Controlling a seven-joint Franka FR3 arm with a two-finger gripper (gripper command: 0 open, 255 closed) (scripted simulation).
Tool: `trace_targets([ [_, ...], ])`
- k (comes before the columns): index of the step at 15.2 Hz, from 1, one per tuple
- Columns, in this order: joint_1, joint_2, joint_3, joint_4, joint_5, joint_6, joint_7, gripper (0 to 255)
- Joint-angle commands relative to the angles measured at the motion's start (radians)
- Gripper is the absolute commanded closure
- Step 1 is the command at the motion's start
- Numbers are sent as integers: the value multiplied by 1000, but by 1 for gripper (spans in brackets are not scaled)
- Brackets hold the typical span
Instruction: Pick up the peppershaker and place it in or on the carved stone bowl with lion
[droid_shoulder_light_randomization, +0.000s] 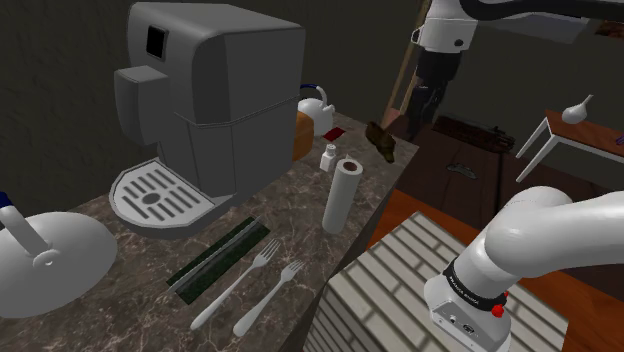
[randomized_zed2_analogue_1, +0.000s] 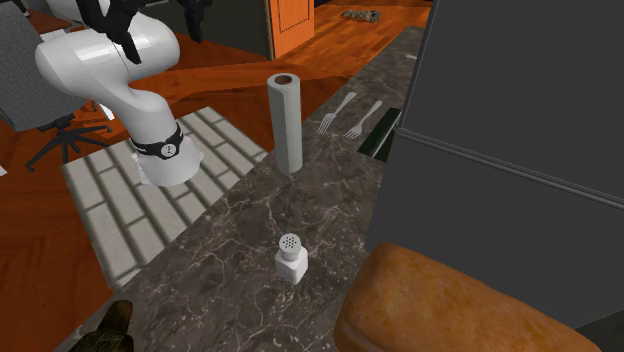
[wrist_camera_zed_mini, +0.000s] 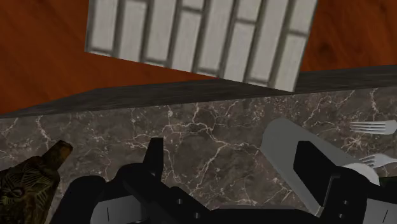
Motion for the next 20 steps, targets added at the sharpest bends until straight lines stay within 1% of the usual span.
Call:
trace_targets([
  [1,0,0,0,0,0,0,0,0],
  [5,-9,132,14,9,-2,115,19,0],
  [10,-21,313,29,52,-12,243,45,0],
  [15,-32,504,41,128,-30,346,75,0],
  [20,-38,700,47,238,-56,421,108,0],
])
